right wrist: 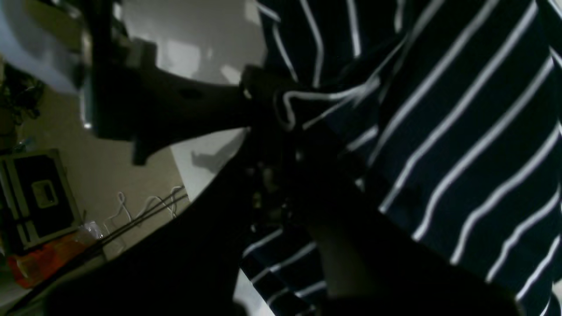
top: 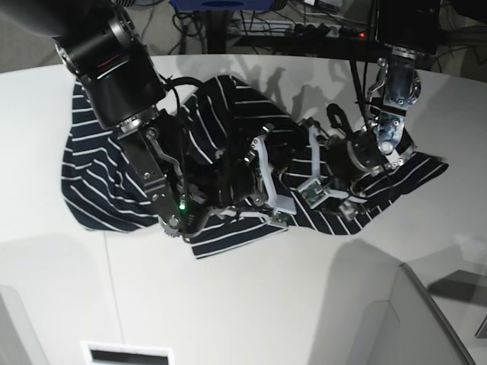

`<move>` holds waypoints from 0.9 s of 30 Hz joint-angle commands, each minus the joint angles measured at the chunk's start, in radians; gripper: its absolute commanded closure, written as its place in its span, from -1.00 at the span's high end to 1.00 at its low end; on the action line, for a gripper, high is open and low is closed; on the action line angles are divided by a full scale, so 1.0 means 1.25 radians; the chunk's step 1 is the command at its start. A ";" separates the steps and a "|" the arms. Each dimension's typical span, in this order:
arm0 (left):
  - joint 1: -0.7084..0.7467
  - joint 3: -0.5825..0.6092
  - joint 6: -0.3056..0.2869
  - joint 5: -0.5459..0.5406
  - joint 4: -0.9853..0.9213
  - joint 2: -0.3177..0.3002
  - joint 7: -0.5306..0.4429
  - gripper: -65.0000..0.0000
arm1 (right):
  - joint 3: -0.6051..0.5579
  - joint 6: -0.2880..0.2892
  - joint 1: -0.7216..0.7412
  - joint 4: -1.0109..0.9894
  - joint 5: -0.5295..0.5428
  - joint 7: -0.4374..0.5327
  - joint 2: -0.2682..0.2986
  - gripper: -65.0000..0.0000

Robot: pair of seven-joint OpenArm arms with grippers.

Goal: Layout the t-shirt on the table in an organized manner, then fold the t-shirt properly
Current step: 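Bring the left gripper toward the right gripper and regrasp fabric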

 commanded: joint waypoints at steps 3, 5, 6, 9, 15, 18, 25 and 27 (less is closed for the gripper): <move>-0.030 0.043 0.004 -0.012 0.019 -0.022 -0.023 0.92 | 0.000 0.004 0.021 0.017 0.014 0.007 -0.001 -0.98; -0.045 0.094 0.004 -0.014 0.018 -0.041 -0.021 0.92 | 0.000 0.004 0.023 0.017 0.014 0.005 0.000 -0.98; -0.055 0.123 0.004 -0.014 0.014 -0.053 -0.019 0.92 | 0.000 0.004 0.025 0.017 0.012 0.000 0.001 -0.98; -0.074 0.189 0.004 -0.014 0.012 -0.077 -0.018 0.92 | 0.001 0.004 0.025 0.023 0.014 -0.018 0.014 -0.98; -0.090 0.225 0.004 -0.014 0.016 -0.083 -0.015 0.92 | 0.002 0.004 0.027 0.038 0.012 -0.016 0.022 -0.98; -0.080 0.216 0.004 -0.014 0.037 -0.090 -0.012 0.91 | 0.003 0.004 0.036 0.031 0.009 -0.013 0.023 -0.98; 0.026 -0.060 0.004 -0.007 0.177 -0.112 0.104 0.64 | -0.003 0.004 0.021 0.033 0.011 -0.024 0.023 -0.98; 0.039 -0.157 0.004 -0.007 0.197 -0.105 0.105 0.26 | -0.003 0.004 0.015 0.034 0.011 -0.045 0.022 -0.98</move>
